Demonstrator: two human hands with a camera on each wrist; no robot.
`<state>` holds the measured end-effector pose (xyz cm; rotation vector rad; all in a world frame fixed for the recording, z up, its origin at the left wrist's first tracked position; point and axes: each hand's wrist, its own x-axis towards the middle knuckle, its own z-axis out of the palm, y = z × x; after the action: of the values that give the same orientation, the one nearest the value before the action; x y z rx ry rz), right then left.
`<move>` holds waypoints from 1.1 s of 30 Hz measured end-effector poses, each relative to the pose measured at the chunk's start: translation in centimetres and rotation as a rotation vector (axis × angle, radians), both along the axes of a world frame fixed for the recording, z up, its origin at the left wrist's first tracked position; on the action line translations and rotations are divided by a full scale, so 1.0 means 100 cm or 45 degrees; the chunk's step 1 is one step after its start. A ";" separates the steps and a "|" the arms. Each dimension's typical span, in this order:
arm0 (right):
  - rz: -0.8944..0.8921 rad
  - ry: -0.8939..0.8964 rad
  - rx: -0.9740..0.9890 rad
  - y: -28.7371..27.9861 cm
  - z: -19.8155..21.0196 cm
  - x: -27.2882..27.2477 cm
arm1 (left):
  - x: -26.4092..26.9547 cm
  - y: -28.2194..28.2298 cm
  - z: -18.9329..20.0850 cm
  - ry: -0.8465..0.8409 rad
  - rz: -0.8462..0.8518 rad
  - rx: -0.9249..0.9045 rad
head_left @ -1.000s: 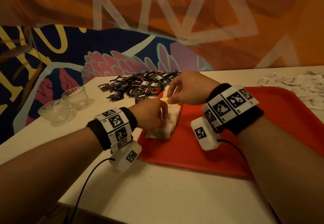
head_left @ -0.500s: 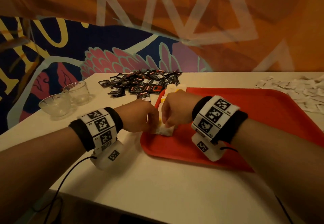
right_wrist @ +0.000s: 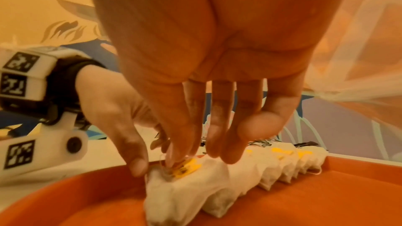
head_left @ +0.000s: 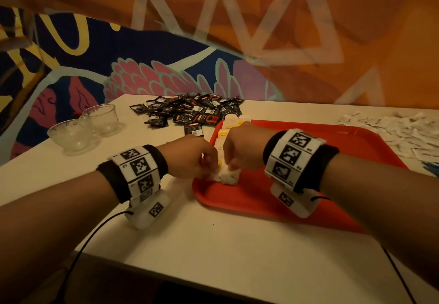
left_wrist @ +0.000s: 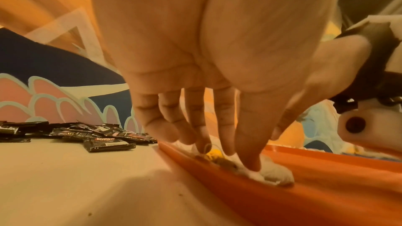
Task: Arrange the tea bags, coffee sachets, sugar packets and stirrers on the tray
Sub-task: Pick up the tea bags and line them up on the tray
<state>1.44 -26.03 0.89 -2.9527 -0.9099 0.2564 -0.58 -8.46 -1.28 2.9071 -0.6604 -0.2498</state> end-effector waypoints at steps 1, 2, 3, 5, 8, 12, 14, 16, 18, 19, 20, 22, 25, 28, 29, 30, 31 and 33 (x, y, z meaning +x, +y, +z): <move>-0.021 -0.008 0.015 -0.003 0.002 0.001 | 0.000 0.002 0.001 -0.016 0.011 -0.030; -0.037 -0.010 0.000 -0.006 0.003 0.003 | 0.000 0.002 0.001 -0.028 0.020 -0.043; -0.047 -0.001 -0.029 -0.007 0.003 0.004 | 0.000 0.003 0.002 -0.038 0.026 -0.038; -0.024 0.024 -0.109 -0.006 0.000 0.003 | 0.001 0.001 0.002 -0.039 0.034 -0.008; 0.014 0.046 -0.206 0.003 -0.007 0.002 | 0.001 -0.002 -0.001 -0.003 0.024 0.035; 0.017 0.061 -0.189 0.005 -0.007 0.005 | 0.002 -0.004 -0.003 -0.012 0.020 0.051; -0.006 0.073 -0.113 -0.001 -0.002 0.010 | 0.003 -0.002 0.000 -0.032 0.042 0.008; -0.054 0.060 -0.020 -0.009 0.006 0.017 | 0.005 0.002 0.004 -0.065 0.083 -0.046; -0.111 0.044 0.023 -0.017 0.011 0.025 | 0.010 0.007 0.008 -0.093 0.148 -0.086; -0.136 0.042 0.012 -0.021 0.012 0.029 | 0.014 0.010 0.009 -0.099 0.194 -0.097; -0.158 0.046 -0.020 -0.025 0.012 0.032 | 0.019 0.012 0.009 -0.103 0.243 -0.102; -0.191 0.068 -0.125 -0.032 0.008 0.037 | 0.030 0.016 0.010 -0.095 0.342 -0.063; -0.202 0.122 -0.294 -0.040 -0.001 0.042 | 0.051 0.019 0.013 -0.041 0.454 0.061; -0.204 0.136 -0.328 -0.045 -0.006 0.044 | 0.078 0.021 0.016 -0.008 0.541 0.147; -0.194 0.132 -0.323 -0.046 -0.006 0.045 | 0.088 0.020 0.017 -0.014 0.554 0.166; -0.190 0.133 -0.317 -0.047 -0.007 0.045 | 0.098 0.018 0.017 -0.018 0.561 0.186; -0.184 0.137 -0.312 -0.049 -0.007 0.046 | 0.108 0.015 0.017 -0.019 0.567 0.205; -0.179 0.152 -0.314 -0.051 -0.007 0.048 | 0.131 0.011 0.015 -0.025 0.588 0.253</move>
<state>6.29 -31.12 0.14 -3.1627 -0.6985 0.5697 12.48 -7.38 0.18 3.1438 0.0493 -0.2387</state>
